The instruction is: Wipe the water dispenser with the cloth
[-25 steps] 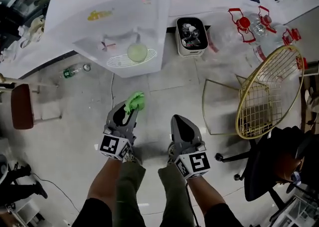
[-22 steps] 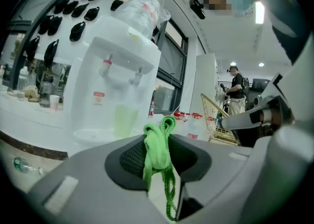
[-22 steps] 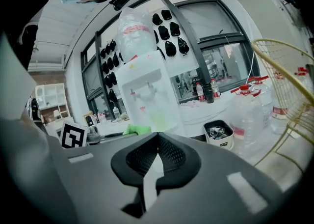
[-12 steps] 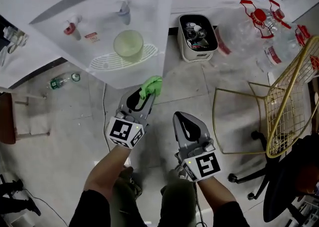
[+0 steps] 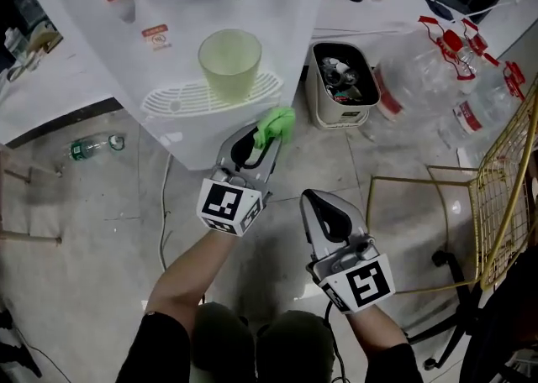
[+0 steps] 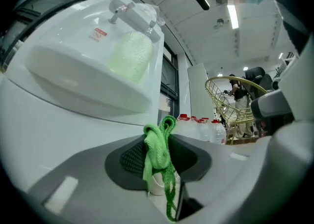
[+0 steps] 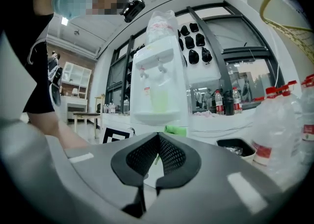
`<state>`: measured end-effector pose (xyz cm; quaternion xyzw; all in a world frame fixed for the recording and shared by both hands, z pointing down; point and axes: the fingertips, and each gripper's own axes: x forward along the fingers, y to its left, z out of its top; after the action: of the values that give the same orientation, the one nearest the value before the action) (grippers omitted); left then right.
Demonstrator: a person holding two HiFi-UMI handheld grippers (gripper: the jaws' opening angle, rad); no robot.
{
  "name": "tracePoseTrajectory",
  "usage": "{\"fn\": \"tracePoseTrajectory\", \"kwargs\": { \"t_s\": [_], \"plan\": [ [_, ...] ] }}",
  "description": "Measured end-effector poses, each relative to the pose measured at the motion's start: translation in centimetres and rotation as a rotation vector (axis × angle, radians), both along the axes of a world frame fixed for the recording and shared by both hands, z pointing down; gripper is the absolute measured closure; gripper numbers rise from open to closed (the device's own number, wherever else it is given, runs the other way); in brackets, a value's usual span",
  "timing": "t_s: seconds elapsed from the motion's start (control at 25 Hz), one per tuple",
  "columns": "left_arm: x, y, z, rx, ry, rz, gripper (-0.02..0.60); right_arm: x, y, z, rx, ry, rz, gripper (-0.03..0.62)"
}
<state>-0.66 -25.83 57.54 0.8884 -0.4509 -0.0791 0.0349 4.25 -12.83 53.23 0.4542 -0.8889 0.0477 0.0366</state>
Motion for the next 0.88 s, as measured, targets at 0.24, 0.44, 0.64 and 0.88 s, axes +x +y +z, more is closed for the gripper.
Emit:
{"fn": "tracePoseTrajectory", "kwargs": {
  "t_s": [0.24,0.44,0.64,0.88],
  "plan": [
    [-2.5,-0.5,-0.5,-0.008,-0.004,-0.078,0.462,0.7,-0.1,0.3,-0.013,0.018,0.006,0.589],
    [-8.3,0.5,0.2,-0.012,-0.047,-0.169,0.462,0.9,-0.4,0.3,0.01,0.02,0.013,0.589],
    [-16.1,1.3,0.9,-0.016,-0.091,-0.279,0.462,0.8,-0.8,0.7,0.025,0.0,-0.002,0.589],
    [-21.8,2.3,0.7,0.013,-0.112,-0.374,0.462,0.9,-0.8,1.7,0.016,-0.018,-0.014,0.589]
  ]
}}
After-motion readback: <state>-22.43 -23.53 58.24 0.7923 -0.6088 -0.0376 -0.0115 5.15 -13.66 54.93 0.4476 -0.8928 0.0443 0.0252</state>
